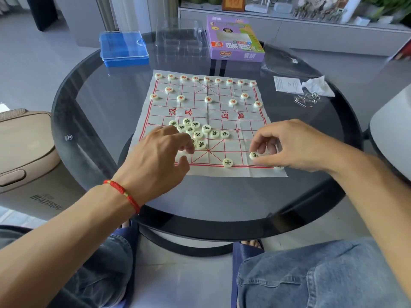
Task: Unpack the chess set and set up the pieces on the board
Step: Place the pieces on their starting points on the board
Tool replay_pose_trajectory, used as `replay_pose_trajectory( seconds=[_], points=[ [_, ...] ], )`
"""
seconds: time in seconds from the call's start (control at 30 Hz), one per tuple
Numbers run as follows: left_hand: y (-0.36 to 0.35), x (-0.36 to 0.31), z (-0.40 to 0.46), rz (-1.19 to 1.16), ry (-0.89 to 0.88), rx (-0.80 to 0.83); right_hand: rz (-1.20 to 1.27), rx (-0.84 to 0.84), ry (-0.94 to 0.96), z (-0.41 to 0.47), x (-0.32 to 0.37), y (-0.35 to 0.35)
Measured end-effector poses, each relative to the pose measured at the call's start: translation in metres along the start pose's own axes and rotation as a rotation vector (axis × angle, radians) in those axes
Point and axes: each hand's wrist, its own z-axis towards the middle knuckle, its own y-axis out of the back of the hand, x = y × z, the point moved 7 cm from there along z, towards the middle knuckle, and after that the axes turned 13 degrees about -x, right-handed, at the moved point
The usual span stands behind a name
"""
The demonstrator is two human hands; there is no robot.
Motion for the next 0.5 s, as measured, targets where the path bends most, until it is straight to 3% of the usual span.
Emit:
replay_pose_trajectory(
  seconds=[0.27, 0.5],
  points=[
    [-0.013, -0.022, -0.004, -0.048, -0.097, 0.022, -0.107, 0.069, -0.031, -0.010, -0.016, -0.003],
    [-0.009, -0.014, 0.001, -0.038, -0.077, 0.004, -0.106, 0.089, -0.013, -0.011, -0.015, -0.009]
  ],
)
